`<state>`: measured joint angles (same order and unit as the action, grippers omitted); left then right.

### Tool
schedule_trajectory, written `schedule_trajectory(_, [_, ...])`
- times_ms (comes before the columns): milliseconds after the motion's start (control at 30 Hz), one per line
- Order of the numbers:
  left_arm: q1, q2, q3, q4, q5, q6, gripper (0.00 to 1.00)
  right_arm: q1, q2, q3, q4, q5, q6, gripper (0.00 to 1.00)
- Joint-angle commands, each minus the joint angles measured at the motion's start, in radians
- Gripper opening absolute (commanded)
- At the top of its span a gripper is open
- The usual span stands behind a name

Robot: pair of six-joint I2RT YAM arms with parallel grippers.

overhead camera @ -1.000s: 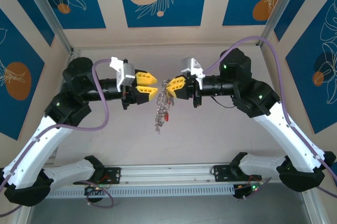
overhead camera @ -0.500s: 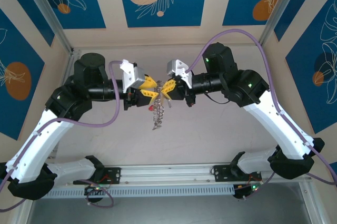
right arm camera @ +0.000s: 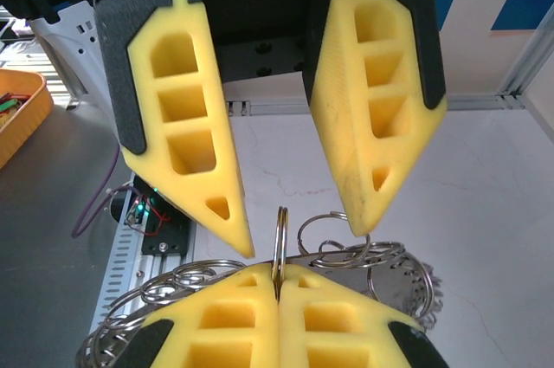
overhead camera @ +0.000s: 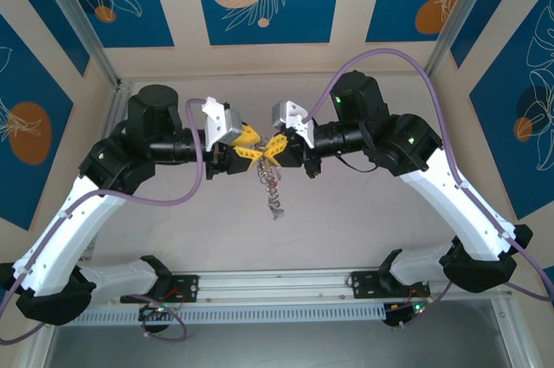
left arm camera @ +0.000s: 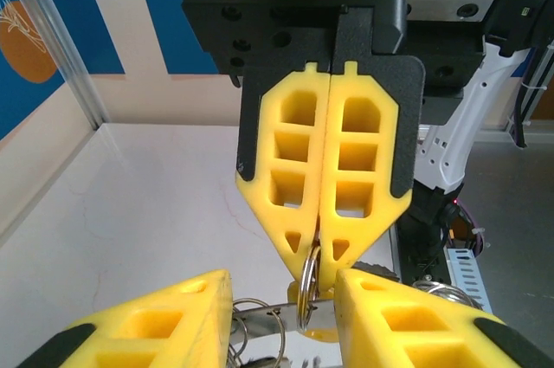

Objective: Put the keys on the keyring

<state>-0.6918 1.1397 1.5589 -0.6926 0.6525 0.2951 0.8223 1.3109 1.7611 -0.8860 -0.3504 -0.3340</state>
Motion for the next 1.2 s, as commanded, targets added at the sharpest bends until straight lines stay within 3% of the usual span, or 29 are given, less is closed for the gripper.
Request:
schedule_trajectory(0, [-0.001, 0.008, 0.018, 0.028, 0.010, 0.013, 0.35, 0.010, 0.004, 0.032, 0.008, -0.013, -0.010, 0.00])
schedule_trajectory(333, [-0.002, 0.017, 0.010, 0.042, 0.024, 0.008, 0.22, 0.010, 0.014, 0.027, 0.010, -0.015, -0.014, 0.00])
schedule_trajectory(1000, [-0.002, 0.020, 0.003, 0.037, 0.026, 0.007, 0.22, 0.009, 0.013, 0.023, 0.016, -0.010, -0.013, 0.00])
schedule_trajectory(1033, [-0.003, 0.020, 0.001, 0.040, 0.028, 0.006, 0.20, 0.008, 0.013, 0.023, 0.018, -0.010, -0.011, 0.00])
schedule_trajectory(1167, [-0.003, 0.017, -0.006, 0.052, 0.031, 0.001, 0.00, 0.008, 0.007, 0.015, 0.027, -0.010, -0.008, 0.00])
